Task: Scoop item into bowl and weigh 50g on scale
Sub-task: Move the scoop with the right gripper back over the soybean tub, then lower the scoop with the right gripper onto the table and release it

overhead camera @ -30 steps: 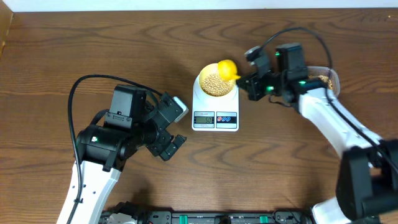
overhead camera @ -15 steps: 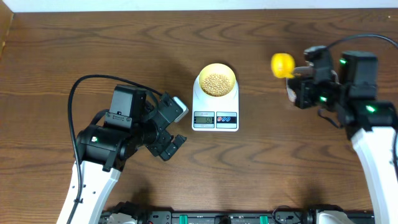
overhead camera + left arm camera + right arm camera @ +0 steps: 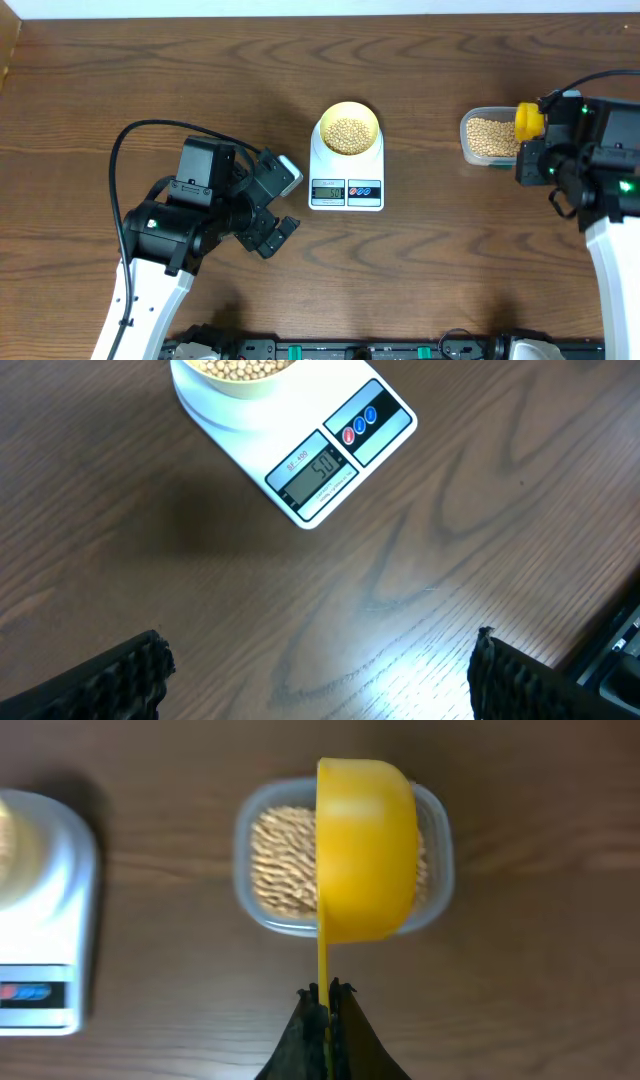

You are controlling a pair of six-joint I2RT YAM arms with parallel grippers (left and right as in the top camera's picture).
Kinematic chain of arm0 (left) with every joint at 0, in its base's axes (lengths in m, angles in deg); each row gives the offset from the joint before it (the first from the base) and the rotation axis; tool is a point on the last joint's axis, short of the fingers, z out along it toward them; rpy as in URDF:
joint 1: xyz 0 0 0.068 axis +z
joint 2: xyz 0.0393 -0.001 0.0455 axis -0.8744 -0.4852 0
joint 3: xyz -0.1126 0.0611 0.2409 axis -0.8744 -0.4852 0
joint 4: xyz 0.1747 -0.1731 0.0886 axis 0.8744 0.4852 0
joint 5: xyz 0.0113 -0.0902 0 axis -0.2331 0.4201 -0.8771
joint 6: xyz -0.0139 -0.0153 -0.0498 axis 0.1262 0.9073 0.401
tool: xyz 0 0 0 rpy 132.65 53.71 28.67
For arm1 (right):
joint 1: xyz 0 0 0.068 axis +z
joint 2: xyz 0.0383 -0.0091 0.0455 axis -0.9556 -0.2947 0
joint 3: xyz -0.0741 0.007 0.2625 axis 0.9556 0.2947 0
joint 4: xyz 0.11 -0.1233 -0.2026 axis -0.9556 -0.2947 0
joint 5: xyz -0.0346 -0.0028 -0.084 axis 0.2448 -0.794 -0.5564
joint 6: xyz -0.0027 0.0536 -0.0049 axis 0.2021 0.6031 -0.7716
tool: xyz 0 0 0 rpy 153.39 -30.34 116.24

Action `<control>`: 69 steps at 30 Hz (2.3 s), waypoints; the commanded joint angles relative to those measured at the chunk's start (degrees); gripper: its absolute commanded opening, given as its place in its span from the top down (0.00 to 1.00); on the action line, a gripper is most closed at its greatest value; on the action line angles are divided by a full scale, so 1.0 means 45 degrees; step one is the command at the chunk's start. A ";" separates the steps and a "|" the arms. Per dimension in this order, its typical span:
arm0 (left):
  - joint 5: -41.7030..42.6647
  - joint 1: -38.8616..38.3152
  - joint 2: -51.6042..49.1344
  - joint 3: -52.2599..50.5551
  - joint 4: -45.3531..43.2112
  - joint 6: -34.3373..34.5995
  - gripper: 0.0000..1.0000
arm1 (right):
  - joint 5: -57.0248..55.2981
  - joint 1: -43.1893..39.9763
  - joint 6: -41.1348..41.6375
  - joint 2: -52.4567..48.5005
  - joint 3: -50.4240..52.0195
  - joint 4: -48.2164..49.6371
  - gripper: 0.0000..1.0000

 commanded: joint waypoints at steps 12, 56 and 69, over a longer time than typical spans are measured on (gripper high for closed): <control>0.0107 0.0053 0.0034 0.0117 0.0019 -0.0126 0.03 | -0.4935 0.1044 -0.0447 -0.2205 -0.0073 0.1987 0.99; 0.0107 0.0053 0.0034 0.0117 0.0024 -0.0126 0.03 | 0.5387 0.1365 0.5319 -0.0685 0.6212 -0.2467 0.01; 0.0107 0.0053 0.0034 0.0117 0.0019 -0.0126 0.03 | 0.4886 0.1365 0.6751 -0.0685 0.6178 0.3677 0.01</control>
